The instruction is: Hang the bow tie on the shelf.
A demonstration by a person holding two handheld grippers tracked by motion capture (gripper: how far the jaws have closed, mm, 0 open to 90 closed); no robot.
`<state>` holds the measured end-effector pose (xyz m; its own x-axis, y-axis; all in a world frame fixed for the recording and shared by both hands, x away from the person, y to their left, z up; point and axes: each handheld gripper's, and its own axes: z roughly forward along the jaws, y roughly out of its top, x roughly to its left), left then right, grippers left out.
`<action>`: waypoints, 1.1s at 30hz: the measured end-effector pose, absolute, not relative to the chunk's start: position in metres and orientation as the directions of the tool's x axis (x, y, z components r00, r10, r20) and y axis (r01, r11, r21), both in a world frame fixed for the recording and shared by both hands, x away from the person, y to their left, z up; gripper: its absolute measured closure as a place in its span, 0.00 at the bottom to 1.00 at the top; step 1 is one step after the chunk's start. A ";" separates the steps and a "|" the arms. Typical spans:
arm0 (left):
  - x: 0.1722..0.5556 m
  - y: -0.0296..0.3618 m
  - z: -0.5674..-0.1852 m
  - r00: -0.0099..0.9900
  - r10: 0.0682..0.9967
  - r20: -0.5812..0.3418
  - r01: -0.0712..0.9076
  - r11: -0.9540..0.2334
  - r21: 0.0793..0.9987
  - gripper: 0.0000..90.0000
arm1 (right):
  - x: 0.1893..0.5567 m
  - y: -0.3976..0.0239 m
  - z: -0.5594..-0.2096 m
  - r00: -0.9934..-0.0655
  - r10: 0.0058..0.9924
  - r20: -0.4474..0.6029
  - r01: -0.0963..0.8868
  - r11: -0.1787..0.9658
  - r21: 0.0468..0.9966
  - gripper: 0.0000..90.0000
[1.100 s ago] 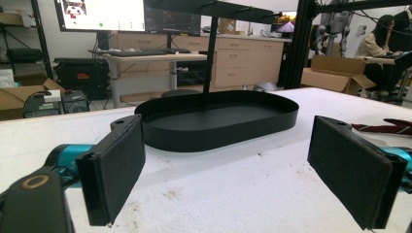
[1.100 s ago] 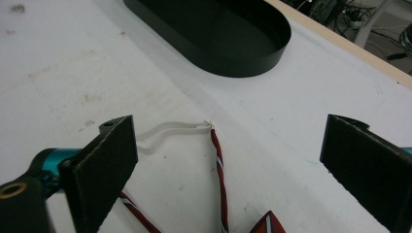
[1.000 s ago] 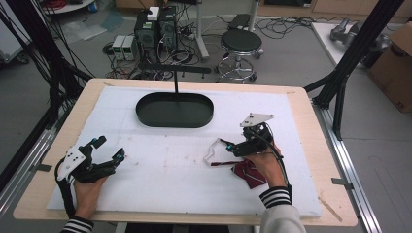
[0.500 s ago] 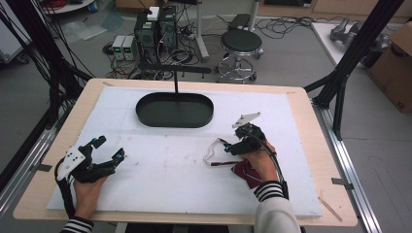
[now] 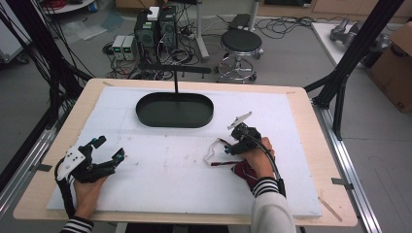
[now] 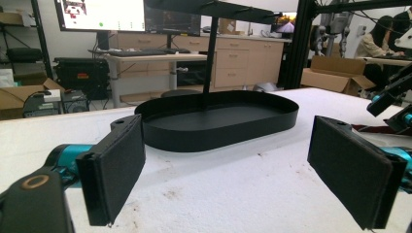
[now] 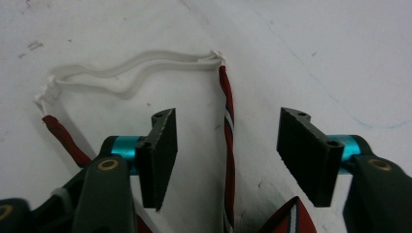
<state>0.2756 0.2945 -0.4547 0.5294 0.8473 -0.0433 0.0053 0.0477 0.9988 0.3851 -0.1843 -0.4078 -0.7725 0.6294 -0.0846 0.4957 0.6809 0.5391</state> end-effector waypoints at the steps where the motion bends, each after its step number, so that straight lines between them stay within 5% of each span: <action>1: 0.276 0.294 -0.455 0.529 0.847 -0.044 0.005 0.048 0.999 0.16 | 0.386 -0.184 -0.409 -0.777 0.624 -0.085 0.495 0.689 0.529 0.51; 12: 0.276 0.295 -0.455 0.529 0.847 -0.045 0.007 0.048 0.999 0.16 | 0.391 -0.175 -0.413 -0.802 0.584 -0.123 0.478 0.752 0.454 0.73; 33: 0.276 0.294 -0.455 0.529 0.848 -0.044 0.005 0.049 0.999 0.16 | 0.395 -0.175 -0.416 -0.806 0.581 -0.115 0.491 0.764 0.419 0.87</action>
<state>0.2757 0.2945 -0.4547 0.5288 0.8476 -0.0441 0.0055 0.0486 0.9988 0.3946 -0.1753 -0.4161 -0.8059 0.5807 -0.1154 0.4905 0.7640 0.4192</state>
